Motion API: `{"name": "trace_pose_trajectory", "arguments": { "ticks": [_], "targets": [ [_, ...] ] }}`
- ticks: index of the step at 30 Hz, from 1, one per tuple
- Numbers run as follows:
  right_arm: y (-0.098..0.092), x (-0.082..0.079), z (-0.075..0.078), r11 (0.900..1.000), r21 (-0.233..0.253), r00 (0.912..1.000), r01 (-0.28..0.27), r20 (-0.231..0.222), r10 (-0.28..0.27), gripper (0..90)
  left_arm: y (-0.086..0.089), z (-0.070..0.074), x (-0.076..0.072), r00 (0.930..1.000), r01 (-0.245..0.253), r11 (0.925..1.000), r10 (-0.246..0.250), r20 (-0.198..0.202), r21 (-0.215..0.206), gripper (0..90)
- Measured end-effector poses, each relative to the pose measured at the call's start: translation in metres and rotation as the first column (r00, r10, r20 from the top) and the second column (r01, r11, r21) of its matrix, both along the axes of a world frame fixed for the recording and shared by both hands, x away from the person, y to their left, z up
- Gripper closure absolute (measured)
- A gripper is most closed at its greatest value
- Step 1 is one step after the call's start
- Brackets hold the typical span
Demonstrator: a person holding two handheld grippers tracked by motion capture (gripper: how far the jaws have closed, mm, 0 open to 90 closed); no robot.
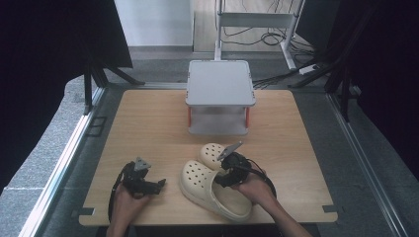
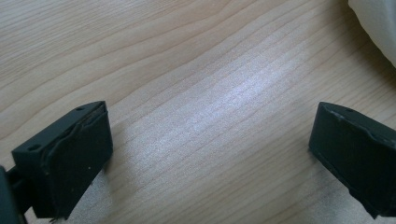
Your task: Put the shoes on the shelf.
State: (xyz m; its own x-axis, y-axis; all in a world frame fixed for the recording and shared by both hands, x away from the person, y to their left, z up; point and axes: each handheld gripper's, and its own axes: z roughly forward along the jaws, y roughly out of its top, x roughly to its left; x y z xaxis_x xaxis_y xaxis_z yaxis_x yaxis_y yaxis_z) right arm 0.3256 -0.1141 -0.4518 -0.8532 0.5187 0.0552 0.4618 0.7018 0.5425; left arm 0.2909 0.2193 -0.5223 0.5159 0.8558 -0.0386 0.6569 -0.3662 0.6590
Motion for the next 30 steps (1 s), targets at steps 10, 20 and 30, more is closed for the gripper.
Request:
{"name": "trace_pose_trajectory", "arguments": {
  "ticks": [10,20,30],
  "targets": [
    [0.004,0.004,0.001,0.999,-0.038,0.9982,0.01,-0.058,-0.012,64.3,0.0,0.0,0.0,1.0,-0.001,1.0,0.001,0.001,0.0,0.0],
    [0.0,0.005,0.021,1.0,-0.011,0.9977,0.003,-0.067,-0.004,65.2,0.0,0.0,0.0,1.0,-0.001,1.0,0.001,0.0,0.0,0.0],
    [-0.01,0.009,0.048,1.0,-0.016,0.9986,0.026,-0.046,-0.027,64.7,0.0,0.0,0.0,1.0,0.0,1.0,0.0,0.0,0.001,0.0]
  ]
}}
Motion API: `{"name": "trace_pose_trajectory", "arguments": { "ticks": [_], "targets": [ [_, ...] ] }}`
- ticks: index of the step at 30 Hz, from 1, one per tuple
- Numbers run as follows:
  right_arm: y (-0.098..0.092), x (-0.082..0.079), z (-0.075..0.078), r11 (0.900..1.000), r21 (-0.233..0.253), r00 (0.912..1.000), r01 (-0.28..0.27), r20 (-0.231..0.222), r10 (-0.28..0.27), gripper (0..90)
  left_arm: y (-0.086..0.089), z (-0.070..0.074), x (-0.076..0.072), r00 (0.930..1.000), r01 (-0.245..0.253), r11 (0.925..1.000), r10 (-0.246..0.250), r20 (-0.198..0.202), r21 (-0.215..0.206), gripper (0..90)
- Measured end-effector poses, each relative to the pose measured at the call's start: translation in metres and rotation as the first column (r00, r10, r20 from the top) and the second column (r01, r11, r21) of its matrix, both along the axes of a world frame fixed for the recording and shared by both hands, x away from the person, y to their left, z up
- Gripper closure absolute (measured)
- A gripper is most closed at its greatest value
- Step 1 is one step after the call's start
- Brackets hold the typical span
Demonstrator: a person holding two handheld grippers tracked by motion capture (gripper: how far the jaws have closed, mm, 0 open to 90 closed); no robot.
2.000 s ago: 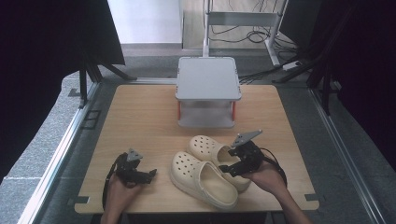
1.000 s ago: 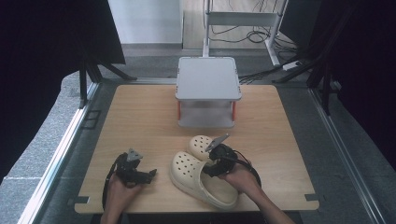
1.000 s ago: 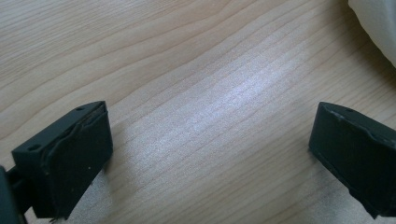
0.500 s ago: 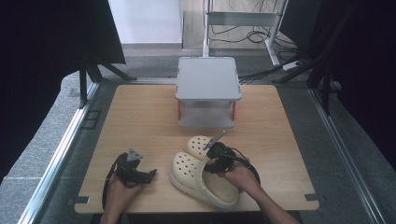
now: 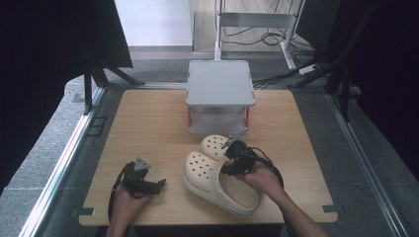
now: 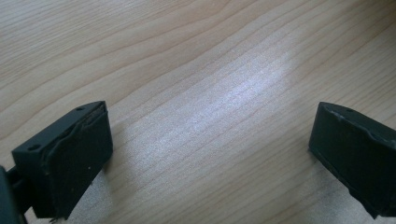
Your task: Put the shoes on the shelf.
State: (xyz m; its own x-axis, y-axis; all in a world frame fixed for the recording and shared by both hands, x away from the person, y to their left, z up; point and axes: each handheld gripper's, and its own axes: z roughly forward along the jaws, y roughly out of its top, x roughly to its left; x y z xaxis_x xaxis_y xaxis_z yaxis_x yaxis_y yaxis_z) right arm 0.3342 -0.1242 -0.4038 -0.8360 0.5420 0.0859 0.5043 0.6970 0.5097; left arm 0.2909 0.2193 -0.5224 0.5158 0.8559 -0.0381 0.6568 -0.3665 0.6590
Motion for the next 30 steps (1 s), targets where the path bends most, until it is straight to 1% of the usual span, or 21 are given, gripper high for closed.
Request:
{"name": "trace_pose_trajectory", "arguments": {
  "ticks": [4,6,7,9,13,14,15,17,20,26,27,28,30],
  "targets": [
    [-0.005,0.003,0.01,1.0,-0.002,0.9999,0.002,0.013,-0.002,64.7,0.0,0.0,0.0,1.0,0.0,1.0,0.0,0.0,0.0,0.0],
    [-0.007,0.005,0.017,1.0,0.001,0.9999,0.008,0.012,-0.008,64.7,0.0,0.0,0.0,1.0,0.001,1.0,-0.001,-0.001,0.0,0.0],
    [-0.007,0.005,0.017,1.0,0.001,0.9999,0.008,0.012,-0.008,64.7,0.0,0.0,0.0,1.0,0.001,1.0,-0.001,-0.001,0.0,0.0],
    [-0.009,0.007,0.021,1.0,0.007,0.9999,0.011,0.011,-0.011,64.7,0.0,0.0,0.0,1.0,0.001,1.0,-0.001,-0.001,0.0,0.0],
    [-0.01,0.011,0.033,0.999,0.013,0.9994,0.031,0.014,-0.031,64.7,0.0,0.0,0.0,1.0,0.001,1.0,-0.001,-0.002,0.0,0.0],
    [-0.01,0.013,0.039,0.999,0.012,0.999,0.038,0.021,-0.038,64.7,0.0,0.0,0.0,1.0,0.001,1.0,-0.001,-0.001,0.0,0.0],
    [-0.01,0.013,0.039,0.999,0.012,0.999,0.038,0.021,-0.038,64.7,0.0,0.0,0.0,1.0,0.001,1.0,-0.001,-0.002,0.0,0.0],
    [-0.01,0.015,0.045,0.999,0.009,0.9988,0.043,0.023,-0.044,64.7,0.0,0.0,0.0,1.0,0.003,1.0,-0.003,0.0,0.002,0.0],
    [-0.01,0.017,0.058,0.999,0.002,0.9981,0.052,0.033,-0.052,64.7,0.0,0.0,0.0,1.0,0.003,1.0,-0.003,0.0,0.002,0.0],
    [-0.01,0.021,0.082,0.997,0.011,0.9964,0.071,0.046,-0.071,64.6,0.0,0.0,0.0,1.0,0.002,1.0,-0.002,0.0,0.001,0.0],
    [-0.01,0.022,0.089,0.997,0.014,0.996,0.075,0.048,-0.076,64.7,0.0,0.0,0.0,1.0,0.001,1.0,-0.001,0.0,0.001,0.0],
    [-0.01,0.022,0.089,0.997,0.014,0.996,0.075,0.048,-0.076,64.7,0.0,0.0,0.0,1.0,0.0,1.0,0.0,0.001,0.002,0.0],
    [-0.009,0.024,0.098,0.996,0.02,0.9951,0.083,0.052,-0.084,64.7,0.0,0.0,0.0,1.0,0.005,1.0,-0.005,-0.005,0.0,0.0]
  ]
}}
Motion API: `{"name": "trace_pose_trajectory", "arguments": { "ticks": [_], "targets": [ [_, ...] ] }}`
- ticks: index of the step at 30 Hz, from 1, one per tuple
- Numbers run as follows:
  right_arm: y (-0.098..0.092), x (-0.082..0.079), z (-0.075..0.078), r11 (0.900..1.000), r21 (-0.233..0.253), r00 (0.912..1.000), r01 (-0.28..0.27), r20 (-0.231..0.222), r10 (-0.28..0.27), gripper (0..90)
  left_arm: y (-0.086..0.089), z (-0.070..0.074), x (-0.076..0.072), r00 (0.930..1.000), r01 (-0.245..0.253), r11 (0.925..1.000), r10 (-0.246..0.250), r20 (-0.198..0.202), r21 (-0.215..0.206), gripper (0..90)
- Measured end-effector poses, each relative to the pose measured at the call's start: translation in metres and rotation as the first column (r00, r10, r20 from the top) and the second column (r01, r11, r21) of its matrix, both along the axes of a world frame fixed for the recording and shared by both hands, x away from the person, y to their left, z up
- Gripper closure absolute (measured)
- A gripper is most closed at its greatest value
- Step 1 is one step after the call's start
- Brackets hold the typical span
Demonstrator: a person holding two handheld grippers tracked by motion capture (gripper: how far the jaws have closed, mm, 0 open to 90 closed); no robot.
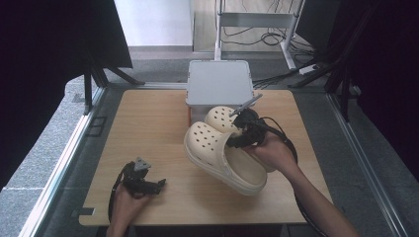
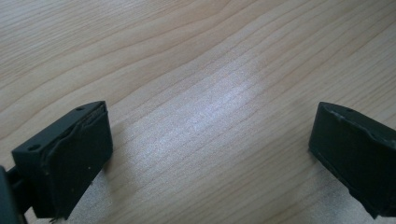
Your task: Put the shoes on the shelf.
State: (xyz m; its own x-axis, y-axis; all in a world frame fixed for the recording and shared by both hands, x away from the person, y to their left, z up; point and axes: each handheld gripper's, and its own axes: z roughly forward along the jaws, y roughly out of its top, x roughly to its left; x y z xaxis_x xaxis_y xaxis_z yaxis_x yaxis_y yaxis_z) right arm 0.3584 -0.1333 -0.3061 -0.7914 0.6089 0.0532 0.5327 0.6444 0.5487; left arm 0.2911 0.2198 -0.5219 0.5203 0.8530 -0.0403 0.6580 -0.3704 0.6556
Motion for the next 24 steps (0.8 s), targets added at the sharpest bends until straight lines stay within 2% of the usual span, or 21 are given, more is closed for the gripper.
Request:
{"name": "trace_pose_trajectory", "arguments": {
  "ticks": [8,13,14,16,24],
  "targets": [
    [0.006,0.013,0.028,1.0,0.0,0.9996,0.022,0.02,-0.022,64.7,0.0,0.0,0.0,1.0,0.0,1.0,0.0,0.001,-0.001,0.0],
    [0.011,0.025,0.042,0.999,0.007,0.9983,0.054,0.02,-0.054,64.7,0.0,0.0,0.0,1.0,0.001,1.0,-0.001,0.001,0.0,0.0],
    [0.013,0.031,0.046,0.998,0.007,0.9976,0.066,0.02,-0.066,64.8,0.0,0.0,0.0,1.0,0.001,1.0,-0.001,0.0,-0.001,0.0],
    [0.014,0.034,0.047,0.997,0.007,0.9972,0.071,0.022,-0.072,64.8,0.0,0.0,0.0,1.0,0.0,1.0,0.0,0.001,-0.001,0.0],
    [0.028,0.067,0.062,0.985,0.001,0.9846,0.172,0.035,-0.172,64.8,0.0,0.0,0.0,1.0,0.001,1.0,-0.001,0.0,0.0,0.0]
  ]
}}
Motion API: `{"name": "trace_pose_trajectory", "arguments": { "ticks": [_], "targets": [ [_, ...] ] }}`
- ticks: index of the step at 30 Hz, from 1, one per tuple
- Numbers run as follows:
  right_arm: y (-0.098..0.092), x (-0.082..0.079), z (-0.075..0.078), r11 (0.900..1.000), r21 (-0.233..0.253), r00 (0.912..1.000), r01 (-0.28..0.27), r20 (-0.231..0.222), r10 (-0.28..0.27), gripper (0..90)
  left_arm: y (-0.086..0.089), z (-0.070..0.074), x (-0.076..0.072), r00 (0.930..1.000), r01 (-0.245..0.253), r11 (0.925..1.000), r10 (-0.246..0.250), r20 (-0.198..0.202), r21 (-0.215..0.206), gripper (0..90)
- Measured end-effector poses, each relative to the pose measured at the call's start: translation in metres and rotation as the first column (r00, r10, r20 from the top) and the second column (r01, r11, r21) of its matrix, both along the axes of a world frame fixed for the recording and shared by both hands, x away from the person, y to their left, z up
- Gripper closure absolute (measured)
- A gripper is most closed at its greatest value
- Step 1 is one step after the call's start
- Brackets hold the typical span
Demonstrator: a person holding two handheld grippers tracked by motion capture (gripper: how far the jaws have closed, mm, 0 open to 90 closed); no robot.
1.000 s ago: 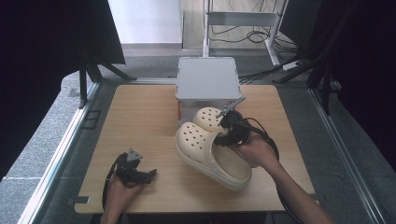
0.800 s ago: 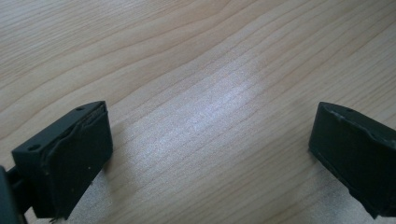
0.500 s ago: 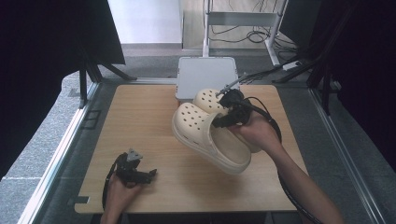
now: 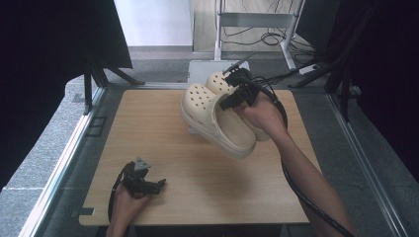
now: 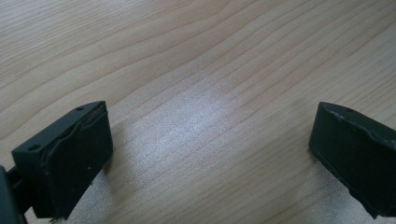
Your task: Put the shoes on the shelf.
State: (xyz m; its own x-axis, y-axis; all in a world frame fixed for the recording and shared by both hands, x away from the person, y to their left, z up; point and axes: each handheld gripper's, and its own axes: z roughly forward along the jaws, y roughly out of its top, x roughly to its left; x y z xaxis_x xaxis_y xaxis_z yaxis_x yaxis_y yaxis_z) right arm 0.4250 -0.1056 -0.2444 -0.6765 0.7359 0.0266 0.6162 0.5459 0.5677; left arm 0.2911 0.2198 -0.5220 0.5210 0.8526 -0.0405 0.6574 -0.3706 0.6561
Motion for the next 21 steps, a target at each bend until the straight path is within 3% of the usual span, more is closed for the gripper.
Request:
{"name": "trace_pose_trajectory", "arguments": {
  "ticks": [5,9,10,12,13,14,17,18,20,21],
  "targets": [
    [0.006,0.022,0.005,0.998,0.004,0.9977,0.067,-0.016,-0.067,64.7,0.0,0.0,0.0,1.0,-0.001,1.0,0.001,0.003,0.002,0.0],
    [0.008,0.044,0.007,0.99,-0.001,0.9902,0.139,-0.012,-0.139,64.7,0.0,0.0,0.0,1.0,-0.001,1.0,0.001,0.004,0.003,0.0],
    [0.011,0.053,0.008,0.982,0.002,0.9823,0.187,-0.004,-0.187,64.6,0.0,0.0,0.0,1.0,-0.004,1.0,0.004,0.003,0.001,0.0],
    [0.012,0.056,0.008,0.98,0.0,0.9799,0.2,-0.001,-0.2,64.6,0.0,0.0,0.0,1.0,-0.004,1.0,0.004,0.003,0.001,0.0],
    [0.016,0.065,0.008,0.972,0.002,0.9718,0.236,-0.001,-0.236,64.6,0.0,0.0,0.0,1.0,-0.004,1.0,0.004,0.003,0.0,0.0],
    [0.016,0.065,0.008,0.972,0.002,0.9718,0.236,-0.001,-0.236,64.6,0.0,0.0,0.0,1.0,-0.004,1.0,0.004,0.003,0.001,0.0],
    [0.022,0.081,0.009,0.957,0.016,0.9572,0.289,-0.021,-0.288,64.5,0.0,0.0,0.0,1.0,-0.004,1.0,0.004,0.003,0.001,0.0],
    [0.022,0.081,0.009,0.957,0.016,0.9572,0.289,-0.021,-0.288,64.5,0.0,0.0,0.0,1.0,-0.004,1.0,0.004,0.004,0.002,0.0],
    [0.029,0.091,0.011,0.945,0.022,0.9455,0.325,-0.029,-0.324,64.5,0.0,0.0,0.0,1.0,-0.004,1.0,0.004,0.004,0.002,0.0],
    [0.029,0.091,0.011,0.945,0.022,0.9455,0.325,-0.029,-0.324,64.5,0.0,0.0,0.0,1.0,-0.004,1.0,0.004,0.004,0.002,0.0]
  ]
}}
